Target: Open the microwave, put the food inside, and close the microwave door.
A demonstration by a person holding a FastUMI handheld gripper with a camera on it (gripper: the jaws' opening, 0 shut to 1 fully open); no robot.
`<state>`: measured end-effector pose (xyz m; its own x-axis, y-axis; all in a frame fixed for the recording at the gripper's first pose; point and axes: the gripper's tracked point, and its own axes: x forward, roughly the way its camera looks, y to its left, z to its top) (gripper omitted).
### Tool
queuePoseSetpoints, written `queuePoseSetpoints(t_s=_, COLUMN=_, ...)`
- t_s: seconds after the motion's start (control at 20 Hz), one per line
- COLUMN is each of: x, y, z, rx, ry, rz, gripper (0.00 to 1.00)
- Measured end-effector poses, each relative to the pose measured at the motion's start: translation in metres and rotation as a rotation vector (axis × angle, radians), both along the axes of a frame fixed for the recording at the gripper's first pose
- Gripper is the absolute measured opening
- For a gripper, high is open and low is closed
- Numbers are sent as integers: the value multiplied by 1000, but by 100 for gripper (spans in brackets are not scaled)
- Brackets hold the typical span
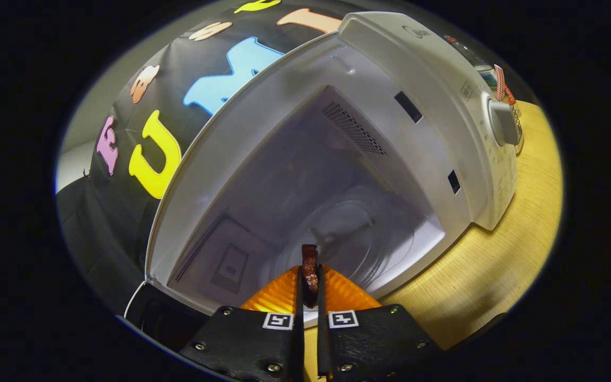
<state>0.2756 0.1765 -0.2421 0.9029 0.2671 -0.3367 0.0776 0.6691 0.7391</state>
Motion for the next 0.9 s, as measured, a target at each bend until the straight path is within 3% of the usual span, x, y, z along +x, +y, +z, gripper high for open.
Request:
queuePoseSetpoints(t_s=0.05, x=0, y=-2, z=1, rx=-9, ry=1, rz=1, gripper=11)
queuePoseSetpoints(t_s=0.15, x=5, y=0, z=-4, rx=-48, ry=6, rz=-4, gripper=26)
queuePoseSetpoints(t_s=0.3, x=2, y=-12, z=-3, rx=-156, ry=-9, rz=-32, gripper=97)
queuePoseSetpoints(t_s=0.5, x=-5, y=-20, z=10, rx=-327, ry=-73, rz=-12, gripper=97)
queuePoseSetpoints(t_s=0.9, x=-60, y=-27, z=73, rx=-437, ry=-186, rz=52, gripper=97)
